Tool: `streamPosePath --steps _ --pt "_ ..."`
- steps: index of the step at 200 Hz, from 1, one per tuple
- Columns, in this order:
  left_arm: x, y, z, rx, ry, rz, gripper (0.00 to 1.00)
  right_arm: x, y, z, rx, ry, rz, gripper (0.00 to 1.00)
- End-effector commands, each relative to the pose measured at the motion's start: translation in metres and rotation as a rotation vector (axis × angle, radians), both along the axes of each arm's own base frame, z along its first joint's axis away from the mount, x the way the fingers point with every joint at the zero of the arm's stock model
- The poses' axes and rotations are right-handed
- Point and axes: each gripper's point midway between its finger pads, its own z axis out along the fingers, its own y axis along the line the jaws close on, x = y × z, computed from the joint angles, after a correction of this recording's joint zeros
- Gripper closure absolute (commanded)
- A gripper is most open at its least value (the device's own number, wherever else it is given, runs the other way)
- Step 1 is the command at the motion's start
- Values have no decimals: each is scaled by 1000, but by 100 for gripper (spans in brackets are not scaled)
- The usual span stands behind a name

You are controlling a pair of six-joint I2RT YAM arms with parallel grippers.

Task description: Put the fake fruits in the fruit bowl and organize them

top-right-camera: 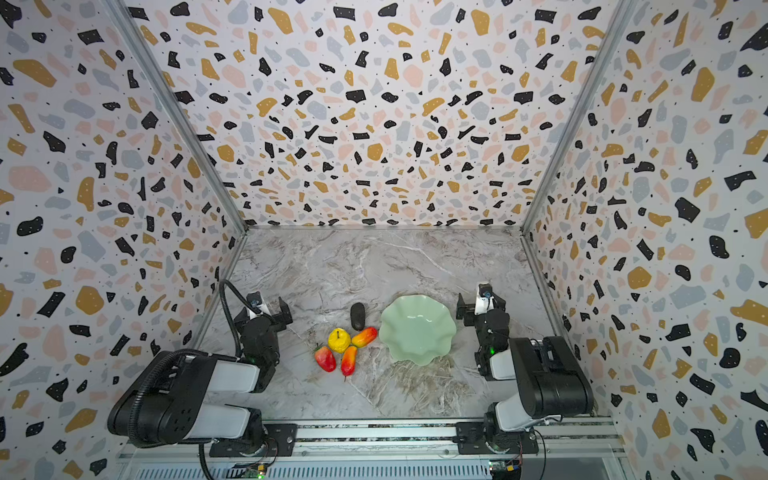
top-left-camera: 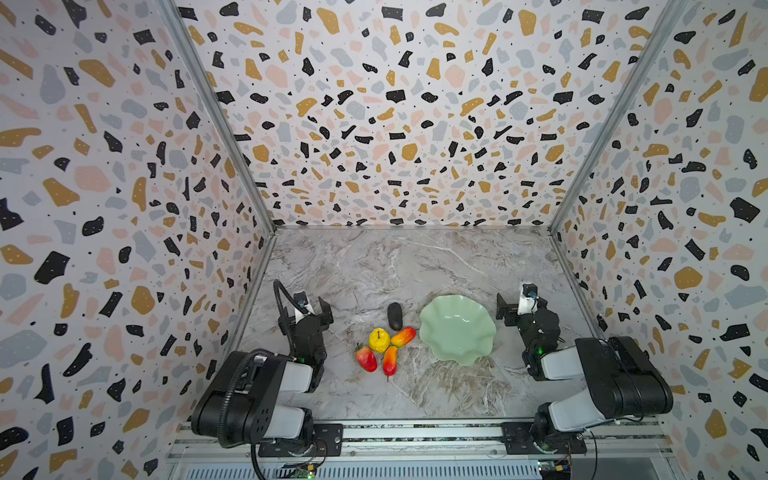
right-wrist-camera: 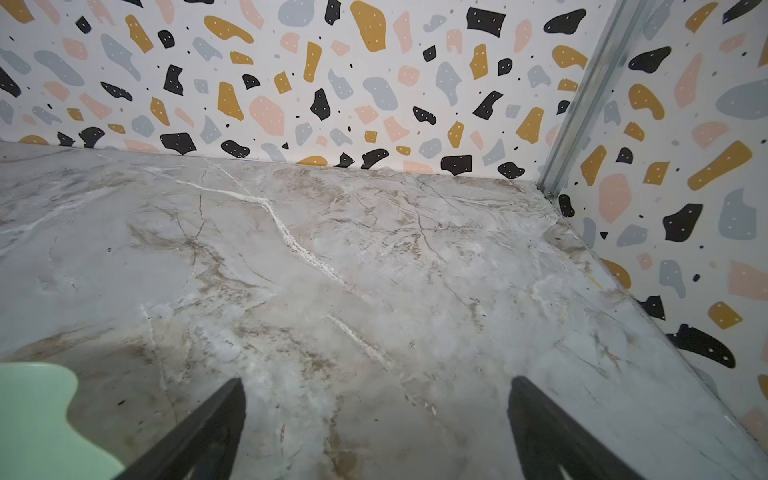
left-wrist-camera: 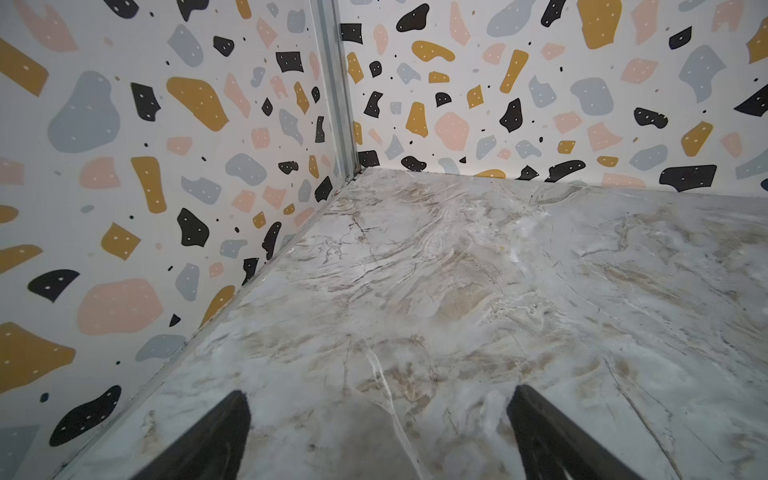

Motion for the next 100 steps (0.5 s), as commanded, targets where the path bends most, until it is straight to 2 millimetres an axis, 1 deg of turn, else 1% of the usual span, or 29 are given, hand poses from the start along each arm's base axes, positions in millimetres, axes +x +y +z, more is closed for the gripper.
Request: streamPosePath --steps 1,100 --pt "6 1 23 -10 -86 7 0 5 1 9 -9 -24 5 1" --pt "8 1 23 -10 -84 6 1 6 0 9 -5 -21 3 1"
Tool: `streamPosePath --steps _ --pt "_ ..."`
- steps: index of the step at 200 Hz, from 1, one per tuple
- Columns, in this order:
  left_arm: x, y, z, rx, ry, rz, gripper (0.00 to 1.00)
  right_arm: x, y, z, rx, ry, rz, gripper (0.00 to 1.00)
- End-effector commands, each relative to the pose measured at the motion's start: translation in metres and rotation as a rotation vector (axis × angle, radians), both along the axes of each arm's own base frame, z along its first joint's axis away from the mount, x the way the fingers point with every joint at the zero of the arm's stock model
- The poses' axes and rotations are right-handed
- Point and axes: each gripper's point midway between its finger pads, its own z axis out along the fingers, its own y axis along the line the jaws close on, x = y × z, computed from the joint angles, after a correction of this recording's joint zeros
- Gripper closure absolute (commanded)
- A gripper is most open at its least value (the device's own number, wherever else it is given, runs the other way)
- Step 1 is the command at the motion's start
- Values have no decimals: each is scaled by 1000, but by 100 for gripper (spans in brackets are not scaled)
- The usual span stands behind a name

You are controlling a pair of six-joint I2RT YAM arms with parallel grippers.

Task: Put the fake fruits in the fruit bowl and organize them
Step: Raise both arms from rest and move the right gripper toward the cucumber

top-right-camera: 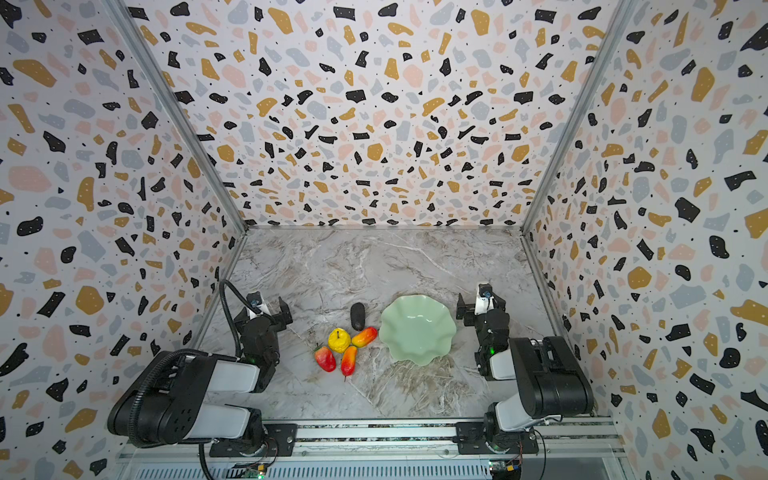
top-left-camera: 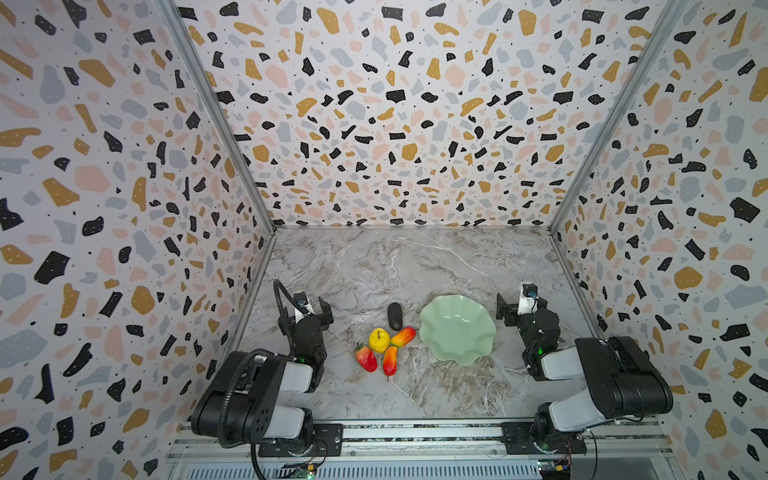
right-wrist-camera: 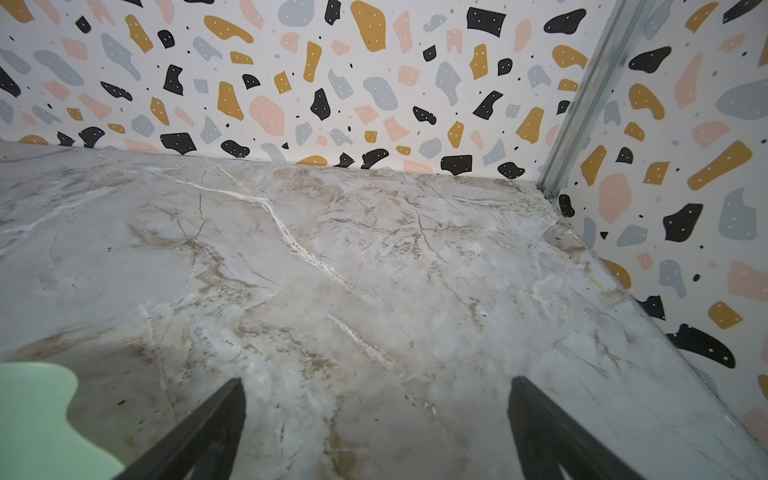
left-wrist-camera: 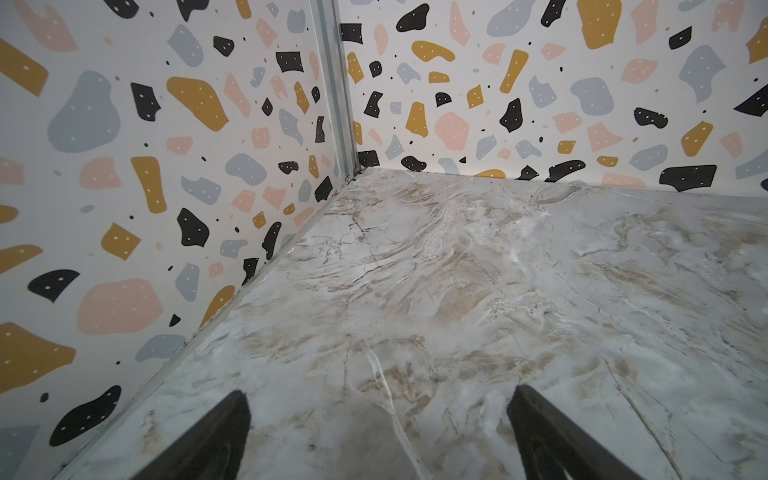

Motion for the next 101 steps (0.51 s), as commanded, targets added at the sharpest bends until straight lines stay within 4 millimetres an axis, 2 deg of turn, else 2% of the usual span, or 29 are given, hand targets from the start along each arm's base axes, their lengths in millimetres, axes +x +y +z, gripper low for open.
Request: streamPosePath --steps 1,88,101 --pt "7 1 23 -11 -85 7 1 6 0 9 -6 -21 3 1" --pt "8 1 23 -9 -83 4 0 4 0 9 -4 -25 2 1" --pt "6 3 27 -10 -103 15 0 3 -9 20 11 -48 -54 1"
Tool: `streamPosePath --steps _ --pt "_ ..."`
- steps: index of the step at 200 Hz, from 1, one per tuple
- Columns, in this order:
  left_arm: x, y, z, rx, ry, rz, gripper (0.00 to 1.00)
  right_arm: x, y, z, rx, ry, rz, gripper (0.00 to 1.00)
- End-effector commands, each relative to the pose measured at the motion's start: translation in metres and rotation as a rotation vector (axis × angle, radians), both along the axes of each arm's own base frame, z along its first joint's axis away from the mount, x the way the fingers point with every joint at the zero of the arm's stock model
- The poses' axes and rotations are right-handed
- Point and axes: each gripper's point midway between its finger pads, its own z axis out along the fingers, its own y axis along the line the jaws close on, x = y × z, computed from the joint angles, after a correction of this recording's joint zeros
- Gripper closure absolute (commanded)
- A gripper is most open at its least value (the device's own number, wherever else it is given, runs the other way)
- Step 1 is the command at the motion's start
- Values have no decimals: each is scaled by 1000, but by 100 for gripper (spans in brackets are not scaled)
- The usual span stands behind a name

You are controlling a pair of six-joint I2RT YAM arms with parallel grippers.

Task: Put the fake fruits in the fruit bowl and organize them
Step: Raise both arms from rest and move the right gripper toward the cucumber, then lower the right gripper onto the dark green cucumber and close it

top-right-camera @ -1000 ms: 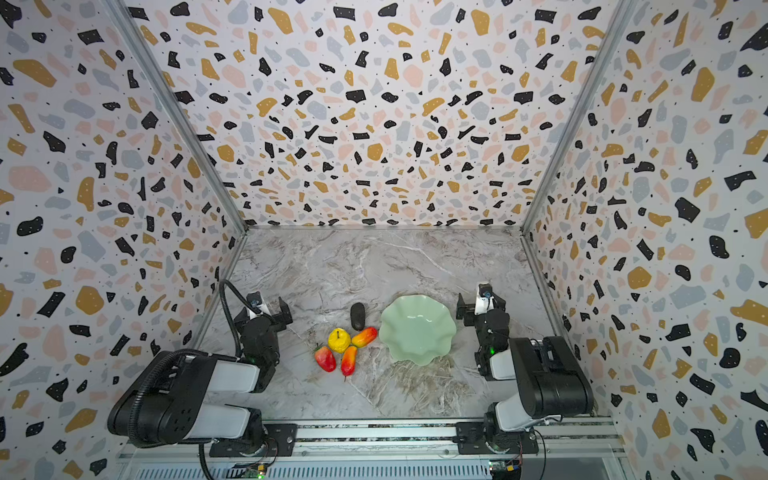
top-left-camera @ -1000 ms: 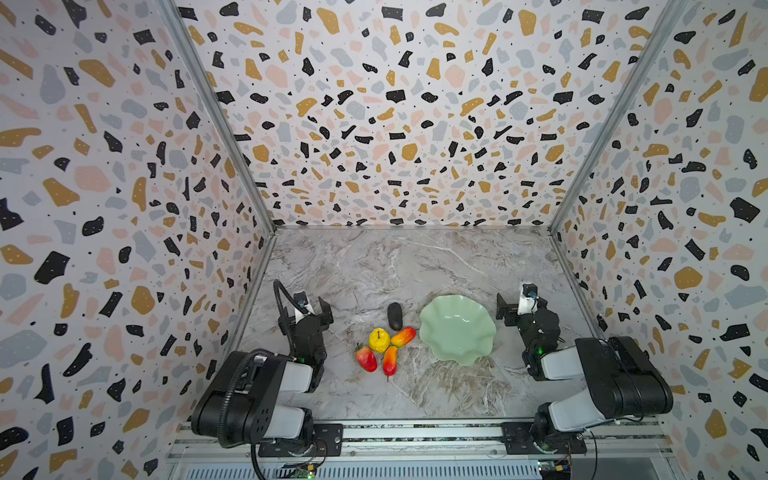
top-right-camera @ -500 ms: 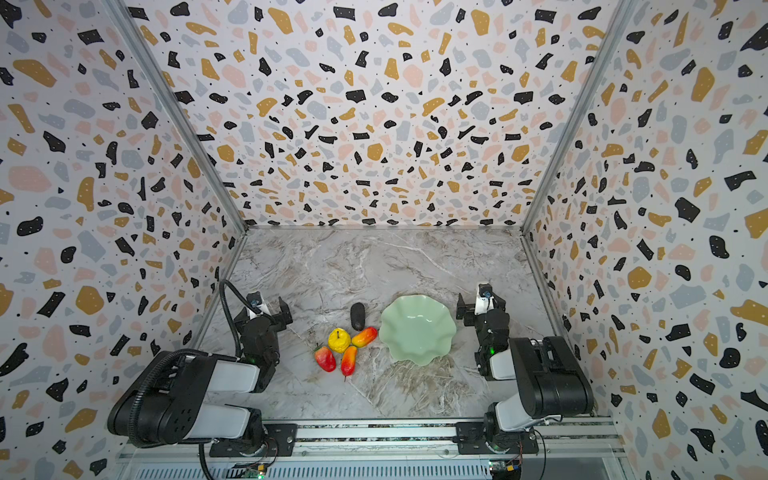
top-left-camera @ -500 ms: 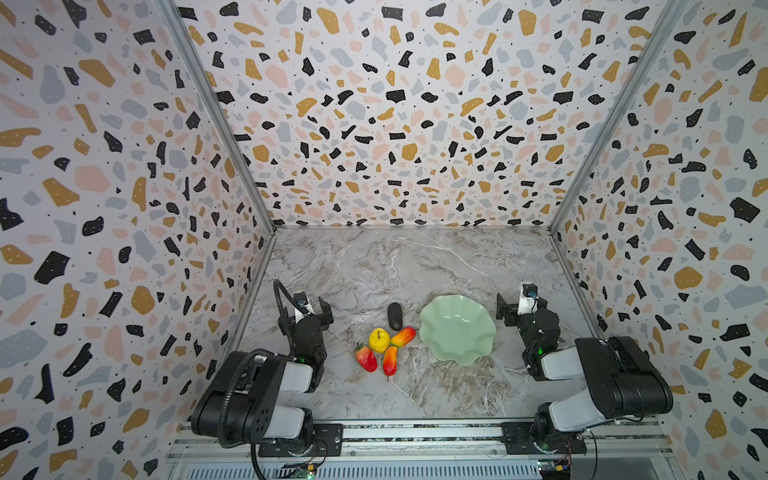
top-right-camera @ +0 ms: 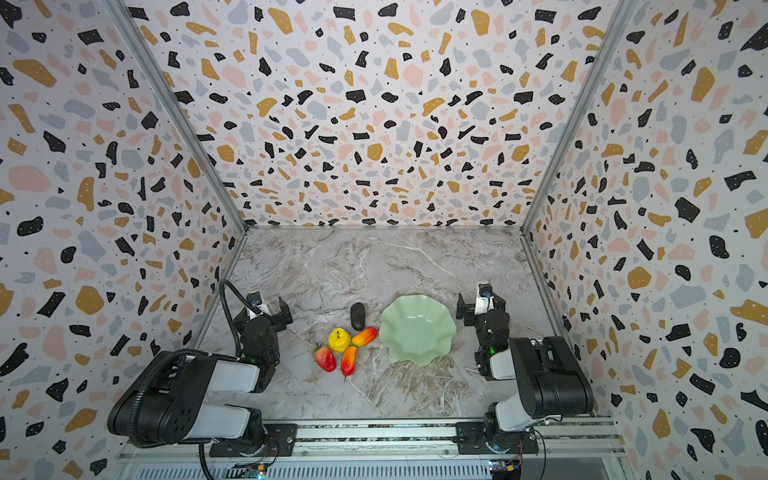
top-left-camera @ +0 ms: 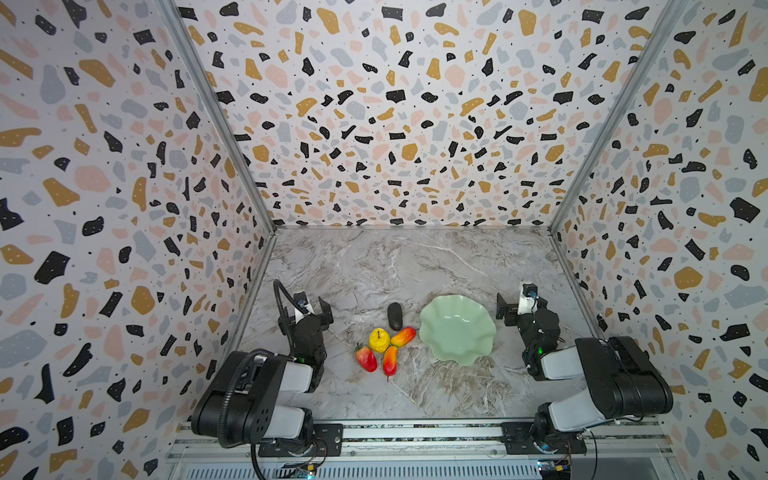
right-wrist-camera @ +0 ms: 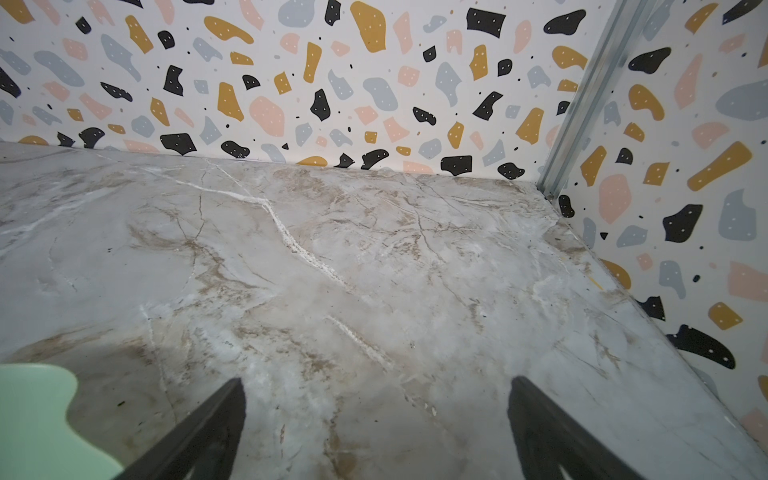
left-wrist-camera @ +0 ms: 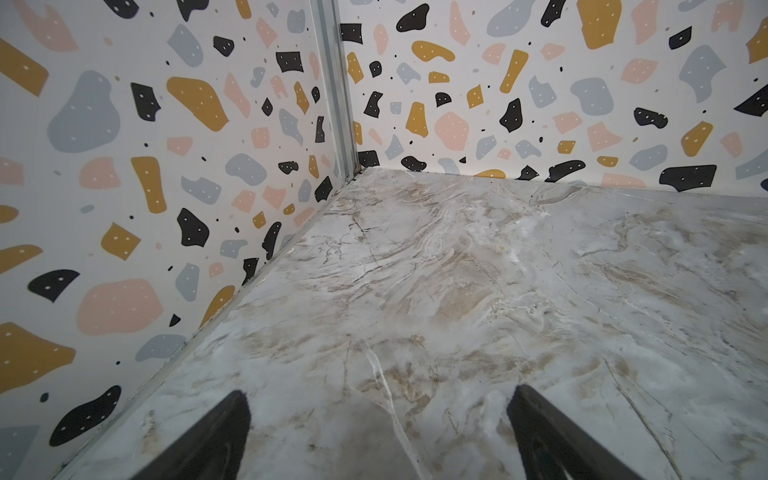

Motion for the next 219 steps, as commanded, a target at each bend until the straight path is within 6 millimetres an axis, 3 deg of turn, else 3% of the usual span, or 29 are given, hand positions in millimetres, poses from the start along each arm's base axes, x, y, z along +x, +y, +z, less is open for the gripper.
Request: streamPosePath --steps 1,19,32,44,65,91,107,128,168,196,219 --pt "6 4 28 -10 -107 20 0 3 -9 21 13 -48 -54 1" --pt "11 10 47 -16 -64 88 1 -1 -11 52 19 -67 -57 1" --pt "15 14 70 -64 -26 133 0 -5 2 83 30 -103 -1 1" --pt "19 2 94 -101 -16 67 0 -6 20 107 28 -98 44 1" --pt "17 -22 130 -149 32 -63 0 -11 74 139 19 -68 209 1" --pt "3 -39 154 -137 156 -178 0 -19 144 160 9 11 392 1" --pt "-8 -45 158 -122 227 -225 1 -17 181 160 20 122 468 1" --pt "-23 -55 158 -123 294 -298 0 -12 231 145 9 271 528 1" --pt "-45 -71 154 -151 364 -406 1 -25 321 122 123 385 642 1" --pt "-50 -75 155 -145 367 -437 1 -25 356 84 67 490 598 1" --pt "-50 -86 156 -175 341 -497 0 -22 365 56 11 545 529 1"
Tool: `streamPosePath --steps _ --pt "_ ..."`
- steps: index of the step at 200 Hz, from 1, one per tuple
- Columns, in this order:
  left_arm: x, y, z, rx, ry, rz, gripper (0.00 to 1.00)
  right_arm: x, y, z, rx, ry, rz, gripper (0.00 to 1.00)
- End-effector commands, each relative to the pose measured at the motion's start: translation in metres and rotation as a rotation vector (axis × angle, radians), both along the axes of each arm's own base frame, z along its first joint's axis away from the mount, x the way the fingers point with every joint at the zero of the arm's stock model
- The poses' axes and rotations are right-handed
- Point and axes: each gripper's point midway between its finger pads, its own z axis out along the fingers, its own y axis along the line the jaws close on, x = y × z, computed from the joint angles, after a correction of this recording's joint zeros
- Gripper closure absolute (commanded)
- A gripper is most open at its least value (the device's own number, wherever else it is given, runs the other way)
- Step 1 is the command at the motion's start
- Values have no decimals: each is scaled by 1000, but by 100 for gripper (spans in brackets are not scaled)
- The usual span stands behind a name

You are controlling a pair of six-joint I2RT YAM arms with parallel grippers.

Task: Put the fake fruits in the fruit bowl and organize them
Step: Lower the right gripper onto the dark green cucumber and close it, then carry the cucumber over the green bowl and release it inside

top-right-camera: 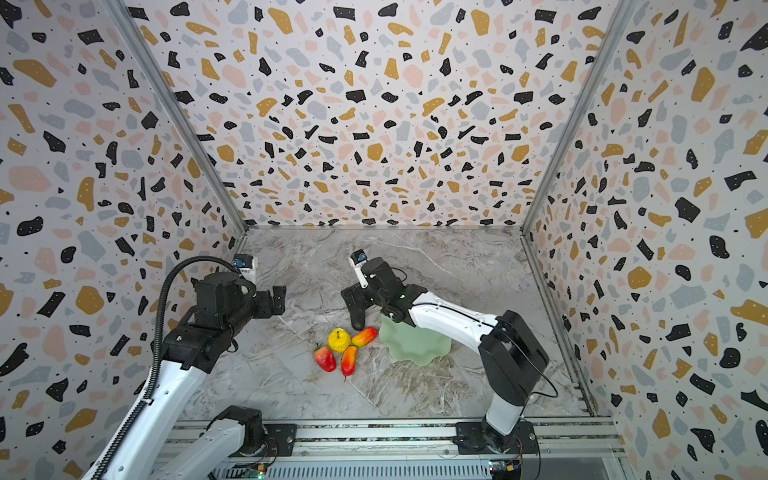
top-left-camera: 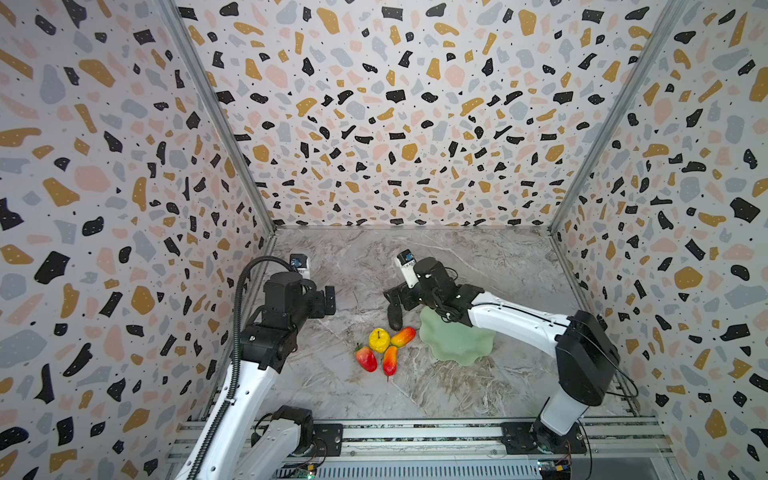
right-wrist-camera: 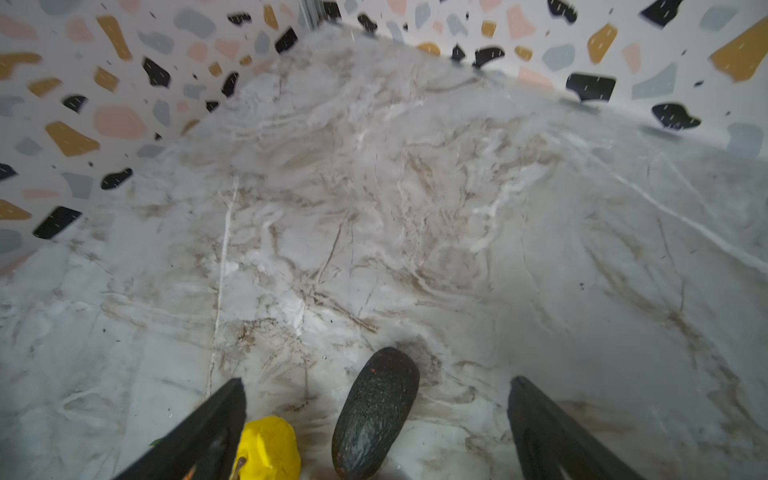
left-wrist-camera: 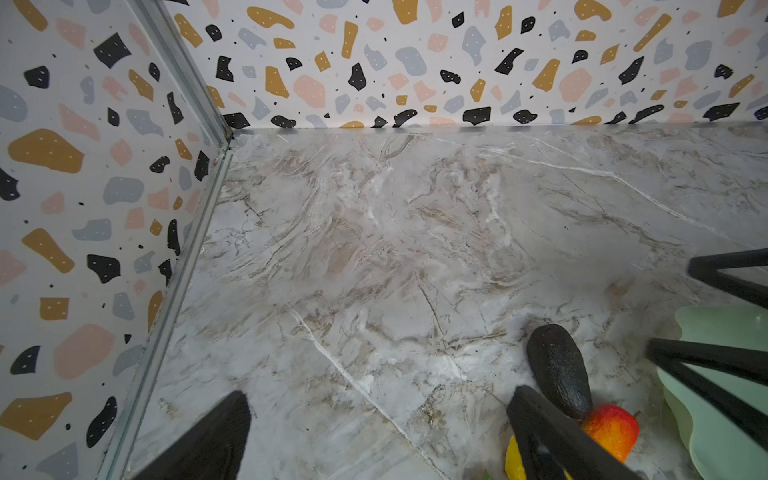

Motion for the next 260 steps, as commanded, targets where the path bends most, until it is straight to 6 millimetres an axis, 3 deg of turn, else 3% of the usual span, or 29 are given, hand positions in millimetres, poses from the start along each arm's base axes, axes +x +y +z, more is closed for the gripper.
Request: streamPosePath --steps 1,66,118,200,238,260 --pt "-5 -16 9 -41 -26 -88 1 4 0 -10 -57 41 -99 1" --pt "-5 -18 12 -40 -51 -102 0 13 11 -64 -143 109 -134 4" --pt "-5 -17 9 -36 -51 -99 0 9 16 -95 -179 161 -116 20" --pt "-5 -16 10 -33 -48 -96 0 7 26 -117 -173 198 -82 26" --pt "-5 -16 9 -33 -40 -97 0 6 30 -114 -162 196 -66 34" --pt "-5 -16 10 -32 -42 -96 0 7 31 -110 -161 188 -59 48"
